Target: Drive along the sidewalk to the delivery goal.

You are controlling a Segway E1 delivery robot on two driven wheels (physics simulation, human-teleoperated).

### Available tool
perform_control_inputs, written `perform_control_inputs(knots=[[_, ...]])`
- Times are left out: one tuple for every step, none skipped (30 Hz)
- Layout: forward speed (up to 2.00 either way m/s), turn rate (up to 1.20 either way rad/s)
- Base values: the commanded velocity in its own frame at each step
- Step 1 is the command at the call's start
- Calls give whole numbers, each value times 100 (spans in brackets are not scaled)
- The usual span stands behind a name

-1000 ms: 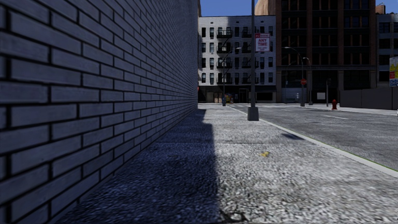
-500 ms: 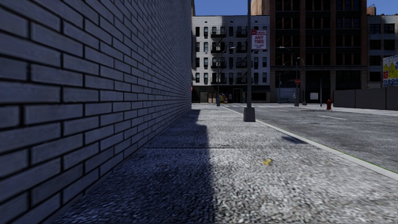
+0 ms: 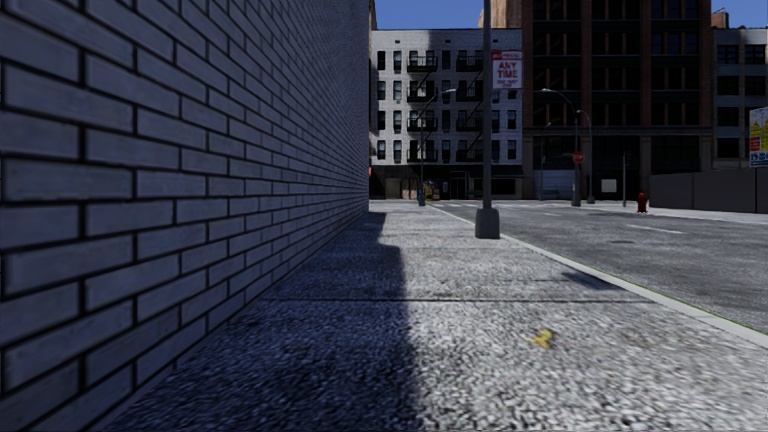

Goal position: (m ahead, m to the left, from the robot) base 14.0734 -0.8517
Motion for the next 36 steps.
perform_control_inputs(knots=[[125, 0], [125, 0], [125, 0], [126, 0], [126, 0], [126, 0], [126, 0], [126, 0], [118, 0], [106, 0], [100, 0], [98, 0], [96, 0], [95, 0], [95, 0], [95, 0], [94, 0], [94, 0], [93, 0], [92, 0], [90, 0], [89, 0], [88, 0], [88, 0], [86, 0], [84, 0], [83, 0], [83, 0], [83, 0], [83, 0], [83, 0], [83, 0], [83, 0], [83, 0], [83, 0], [82, 0]])
